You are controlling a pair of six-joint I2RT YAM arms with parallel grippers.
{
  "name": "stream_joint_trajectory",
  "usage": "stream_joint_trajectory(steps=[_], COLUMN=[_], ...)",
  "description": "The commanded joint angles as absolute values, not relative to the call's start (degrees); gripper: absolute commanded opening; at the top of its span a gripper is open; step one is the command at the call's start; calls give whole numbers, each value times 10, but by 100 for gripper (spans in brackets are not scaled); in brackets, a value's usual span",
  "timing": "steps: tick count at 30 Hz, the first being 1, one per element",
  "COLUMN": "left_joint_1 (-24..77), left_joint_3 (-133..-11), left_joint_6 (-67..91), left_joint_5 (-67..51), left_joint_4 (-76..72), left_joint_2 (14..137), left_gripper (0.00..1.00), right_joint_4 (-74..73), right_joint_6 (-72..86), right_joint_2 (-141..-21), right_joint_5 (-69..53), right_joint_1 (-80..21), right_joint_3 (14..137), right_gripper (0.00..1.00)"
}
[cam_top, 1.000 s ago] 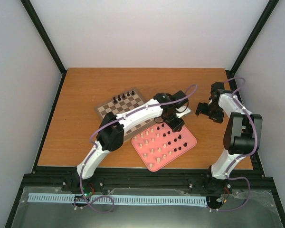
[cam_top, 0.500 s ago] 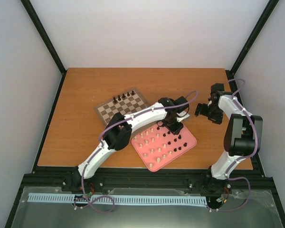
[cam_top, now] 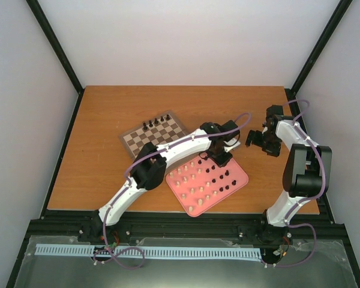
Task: Set up the chess pieces on the board
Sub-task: Pick up the chess piece from the storage box.
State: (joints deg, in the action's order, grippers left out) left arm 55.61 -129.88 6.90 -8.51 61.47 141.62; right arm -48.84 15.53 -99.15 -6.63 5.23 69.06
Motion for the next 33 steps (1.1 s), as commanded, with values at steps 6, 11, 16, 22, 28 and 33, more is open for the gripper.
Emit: stream_joint_trajectory(steps=[6,11,16,22,28,33], left_joint_1=[562,560,559,555,547,532], left_joint_3=[-1326,-1332,-1334,-1340,-1342,-1333], left_joint_6=[74,73,74,77,77,73], left_joint_5=[-73,-70,-64,-47,-35,-6], left_joint_4=[611,611,611,613,618,632], left_joint_2=[1439,1445,1448,1448,1421,1365], left_gripper=[37,31,26,10,1,1], right_joint_4=[-482,-482,-482,-481,-481,-481], right_joint_6=[154,154,153,153,152,154], right_joint_2=[-979,-979,-981,-981,-983,-983], right_joint_5=[-70,-72,-74,-77,-74,-71], right_joint_1=[56,55,56,56,56,55], right_joint_3=[686,685,686,684,686,686], right_gripper=[100,100,100,100,100,100])
